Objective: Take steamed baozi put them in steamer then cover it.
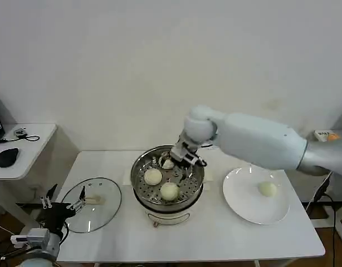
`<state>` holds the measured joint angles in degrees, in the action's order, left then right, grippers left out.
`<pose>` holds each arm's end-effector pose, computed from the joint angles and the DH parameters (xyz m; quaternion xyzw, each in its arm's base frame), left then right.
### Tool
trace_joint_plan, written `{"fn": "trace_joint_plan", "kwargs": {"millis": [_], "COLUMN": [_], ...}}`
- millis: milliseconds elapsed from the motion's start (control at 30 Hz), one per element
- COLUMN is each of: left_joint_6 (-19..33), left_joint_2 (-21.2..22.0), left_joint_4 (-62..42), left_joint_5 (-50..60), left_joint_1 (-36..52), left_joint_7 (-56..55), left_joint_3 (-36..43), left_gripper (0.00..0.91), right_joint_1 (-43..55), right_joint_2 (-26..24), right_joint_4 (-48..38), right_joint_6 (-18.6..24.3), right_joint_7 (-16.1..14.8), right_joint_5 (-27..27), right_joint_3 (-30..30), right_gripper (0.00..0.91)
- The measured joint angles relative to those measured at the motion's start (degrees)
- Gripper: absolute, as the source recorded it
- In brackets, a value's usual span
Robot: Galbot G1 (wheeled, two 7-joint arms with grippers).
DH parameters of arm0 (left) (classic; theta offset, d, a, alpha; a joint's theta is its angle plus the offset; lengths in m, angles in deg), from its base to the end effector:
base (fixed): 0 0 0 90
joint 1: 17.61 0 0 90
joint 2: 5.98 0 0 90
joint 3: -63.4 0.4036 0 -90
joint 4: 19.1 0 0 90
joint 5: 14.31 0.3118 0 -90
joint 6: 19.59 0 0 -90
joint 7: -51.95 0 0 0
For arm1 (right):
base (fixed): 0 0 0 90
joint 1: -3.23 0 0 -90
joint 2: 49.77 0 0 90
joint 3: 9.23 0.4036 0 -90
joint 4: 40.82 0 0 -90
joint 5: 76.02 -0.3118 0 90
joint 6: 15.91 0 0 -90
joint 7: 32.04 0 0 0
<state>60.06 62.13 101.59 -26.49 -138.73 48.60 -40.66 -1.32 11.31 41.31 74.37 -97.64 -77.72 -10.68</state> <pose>0.1180 0.1516 -0.3078 0.0438 -0.9896 -0.1199 0.0660 0.5376 0.0544 -0.0506 0.6489 -0.3520 0.6676 0.0965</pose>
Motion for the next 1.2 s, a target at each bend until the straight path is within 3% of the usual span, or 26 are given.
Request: {"fn": "trace_joint_plan", "kwargs": {"millis": [200, 367, 767, 967, 1200], "left_joint_6": [0.0, 0.4, 1.2, 1.3, 1.3], "left_joint_2": [-0.9, -1.6, -1.6, -1.6, -1.6], "left_joint_4": [-0.6, -1.3, -3.3, -4.1, -4.7], "left_joint_5": [-0.9, -1.3, -1.0, -0.9, -0.9], "left_joint_1": [0.7, 1.4, 3.6, 4.1, 4.1], "left_joint_7": [-0.1, -0.1, -0.3, -0.3, -0.3], "left_joint_3": [0.3, 1.2, 5.2, 6.5, 6.5], "left_gripper": [0.907, 0.907, 0.907, 0.907, 0.907], "right_joint_1": [1.1, 0.2, -11.6, -18.5, -26.1], "right_joint_2": [-6.5, -14.8, -34.2, -37.7, -36.8], "right_joint_4": [0.8, 2.6, 3.2, 1.4, -3.1], "right_joint_6": [-4.0, -6.6, -7.7, -7.4, -6.6], "right_joint_7": [1.0, 1.4, 2.5, 3.4, 4.3], "right_joint_5": [-1.2, -1.3, 3.8, 6.6, 9.7], "right_joint_3": [1.9, 3.7, 11.9, 15.1, 20.3], "right_gripper": [0.907, 0.907, 0.907, 0.907, 0.907]}}
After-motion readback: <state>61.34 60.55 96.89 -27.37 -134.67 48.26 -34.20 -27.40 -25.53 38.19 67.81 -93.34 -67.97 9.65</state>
